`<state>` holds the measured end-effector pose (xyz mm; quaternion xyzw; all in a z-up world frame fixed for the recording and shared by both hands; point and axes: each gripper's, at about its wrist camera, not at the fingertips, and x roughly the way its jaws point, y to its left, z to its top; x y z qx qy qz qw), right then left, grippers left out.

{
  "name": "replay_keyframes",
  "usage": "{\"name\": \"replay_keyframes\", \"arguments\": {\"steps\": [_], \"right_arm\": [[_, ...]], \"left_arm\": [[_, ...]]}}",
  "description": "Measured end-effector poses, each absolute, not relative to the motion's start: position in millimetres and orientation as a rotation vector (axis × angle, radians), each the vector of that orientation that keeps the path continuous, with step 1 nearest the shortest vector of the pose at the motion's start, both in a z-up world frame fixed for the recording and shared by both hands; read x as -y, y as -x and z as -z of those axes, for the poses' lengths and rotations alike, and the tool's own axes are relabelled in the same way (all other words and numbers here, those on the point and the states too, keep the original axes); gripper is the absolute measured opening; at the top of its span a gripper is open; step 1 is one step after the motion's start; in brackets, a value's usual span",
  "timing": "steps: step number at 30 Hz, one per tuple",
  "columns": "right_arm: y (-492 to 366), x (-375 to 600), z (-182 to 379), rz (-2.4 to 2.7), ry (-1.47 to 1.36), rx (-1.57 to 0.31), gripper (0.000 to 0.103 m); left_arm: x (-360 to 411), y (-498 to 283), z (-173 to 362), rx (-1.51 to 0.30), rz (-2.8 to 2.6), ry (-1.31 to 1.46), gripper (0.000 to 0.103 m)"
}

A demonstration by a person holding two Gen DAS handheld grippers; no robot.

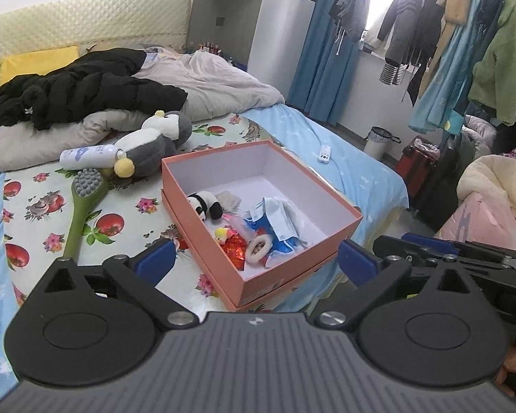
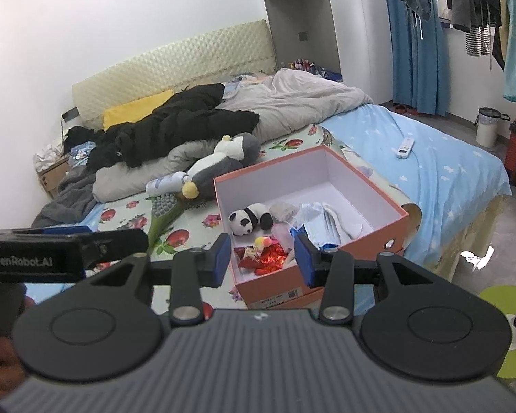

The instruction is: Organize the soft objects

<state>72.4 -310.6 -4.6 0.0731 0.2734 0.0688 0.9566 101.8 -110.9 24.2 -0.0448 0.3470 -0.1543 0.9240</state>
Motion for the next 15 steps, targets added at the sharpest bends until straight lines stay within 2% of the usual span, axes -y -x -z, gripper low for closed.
{"name": "replay_keyframes", "arguments": {"steps": [15], "right_arm": [[-74,312,20,-0.098,-0.154,-0.579,0.044]], "left_arm": [[104,-104,-9,-0.763,0.262,0.091,0.103]]}}
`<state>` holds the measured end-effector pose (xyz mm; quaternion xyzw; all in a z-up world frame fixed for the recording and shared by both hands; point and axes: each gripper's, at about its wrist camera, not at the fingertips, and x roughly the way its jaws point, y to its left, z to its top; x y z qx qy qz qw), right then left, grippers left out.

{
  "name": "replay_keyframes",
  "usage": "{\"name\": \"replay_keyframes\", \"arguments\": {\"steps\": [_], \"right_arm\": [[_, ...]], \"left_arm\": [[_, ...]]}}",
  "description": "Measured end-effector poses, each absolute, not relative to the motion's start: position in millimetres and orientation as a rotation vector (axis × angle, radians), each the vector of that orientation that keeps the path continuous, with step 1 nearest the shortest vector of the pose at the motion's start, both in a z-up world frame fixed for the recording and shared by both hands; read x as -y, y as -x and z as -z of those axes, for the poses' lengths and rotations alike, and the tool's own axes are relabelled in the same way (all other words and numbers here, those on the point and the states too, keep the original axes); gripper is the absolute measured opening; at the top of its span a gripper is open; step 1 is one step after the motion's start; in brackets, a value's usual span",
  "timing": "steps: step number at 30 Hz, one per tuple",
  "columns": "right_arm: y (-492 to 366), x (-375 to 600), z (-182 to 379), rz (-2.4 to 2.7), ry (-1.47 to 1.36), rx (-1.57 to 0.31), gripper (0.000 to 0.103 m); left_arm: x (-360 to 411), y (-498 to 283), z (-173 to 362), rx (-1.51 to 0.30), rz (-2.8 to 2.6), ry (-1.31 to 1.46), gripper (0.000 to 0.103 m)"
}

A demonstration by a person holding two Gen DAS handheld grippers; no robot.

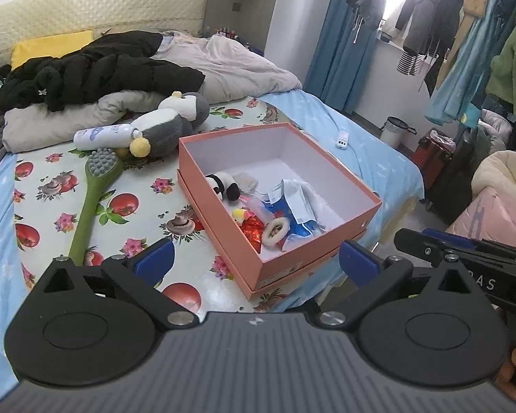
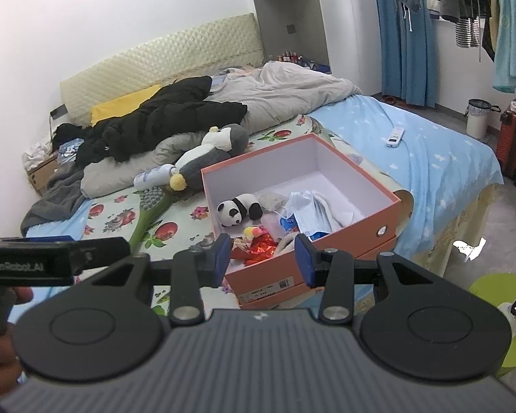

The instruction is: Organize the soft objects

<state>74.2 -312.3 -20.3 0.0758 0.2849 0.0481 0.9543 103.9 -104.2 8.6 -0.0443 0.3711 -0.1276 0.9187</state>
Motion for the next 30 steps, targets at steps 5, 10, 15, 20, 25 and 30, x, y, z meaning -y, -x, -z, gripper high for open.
{"name": "replay_keyframes", "arguments": {"steps": [5,10,15,20,25,30], "right_arm": [[-77.3,315.5,23.2,-0.102,-0.161,-0.590,0.061],[-76.4,317.1,20.2,-0.091,-0.163,-0.560,0.097],[-78.2,316.8,20.9,-0.074,-0.143,-0.564,0.097],[-78.6,316.7,21.3,-0.080,-0.140,-0.569,0.097],[-79.4,316.5,21.6,-0.082,-0.139,-0.574,0.097],[-79.3,315.6,21.8,-0.082,-0.138,-0.572,0.097]], "left_arm": [[101.9,-100.5,-13.4,-0.750,0.243,0.095,0.103],[98.1,-99.3,-18.0,-0.735,0.225,0.097,0.103],[97.9,-99.3,-18.6,-0.736,0.222,0.093,0.103],[97.6,-99.9,-18.5,-0.738,0.220,0.091,0.103],[97.4,-99.4,-17.6,-0.733,0.218,0.090,0.103],[97.9,-99.5,-17.2,-0.730,0.216,0.084,0.103]]}}
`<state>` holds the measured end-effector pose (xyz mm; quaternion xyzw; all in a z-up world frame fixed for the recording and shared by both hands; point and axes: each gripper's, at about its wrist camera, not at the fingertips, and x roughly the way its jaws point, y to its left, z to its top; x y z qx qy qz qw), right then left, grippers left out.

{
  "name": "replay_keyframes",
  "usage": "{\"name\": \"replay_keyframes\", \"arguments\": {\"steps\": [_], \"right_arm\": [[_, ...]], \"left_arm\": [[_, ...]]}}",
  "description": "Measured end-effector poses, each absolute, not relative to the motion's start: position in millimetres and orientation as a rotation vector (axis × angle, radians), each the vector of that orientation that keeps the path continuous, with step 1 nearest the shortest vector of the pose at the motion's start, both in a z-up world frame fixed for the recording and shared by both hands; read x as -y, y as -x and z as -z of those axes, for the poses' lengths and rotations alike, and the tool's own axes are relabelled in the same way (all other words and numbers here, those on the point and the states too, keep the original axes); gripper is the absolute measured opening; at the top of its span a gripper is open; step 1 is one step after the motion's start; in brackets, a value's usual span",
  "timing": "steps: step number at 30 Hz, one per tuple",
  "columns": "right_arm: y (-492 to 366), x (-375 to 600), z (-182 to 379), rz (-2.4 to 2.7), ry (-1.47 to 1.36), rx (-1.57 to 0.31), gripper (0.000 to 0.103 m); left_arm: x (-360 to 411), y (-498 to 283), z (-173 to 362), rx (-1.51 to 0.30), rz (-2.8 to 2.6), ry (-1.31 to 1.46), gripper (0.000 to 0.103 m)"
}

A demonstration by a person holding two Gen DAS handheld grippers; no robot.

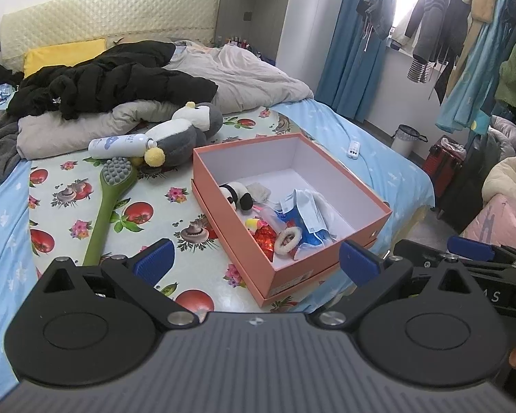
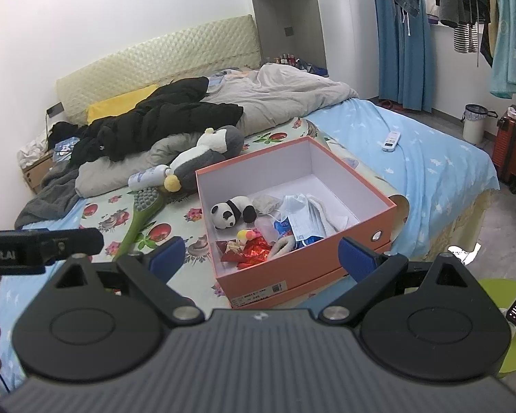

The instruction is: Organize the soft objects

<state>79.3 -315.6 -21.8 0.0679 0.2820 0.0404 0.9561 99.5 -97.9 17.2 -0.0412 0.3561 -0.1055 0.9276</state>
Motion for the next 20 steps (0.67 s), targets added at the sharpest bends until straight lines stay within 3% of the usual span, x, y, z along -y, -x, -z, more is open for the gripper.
{"name": "replay_keyframes", "arguments": {"steps": [20], "right_arm": [[-79.5,313.2,22.2,-0.090,-0.129,-0.569,0.097]], "left_arm": [[98.6,-100.4,-19.7,-0.724,0.232,0.074,0.103]]}}
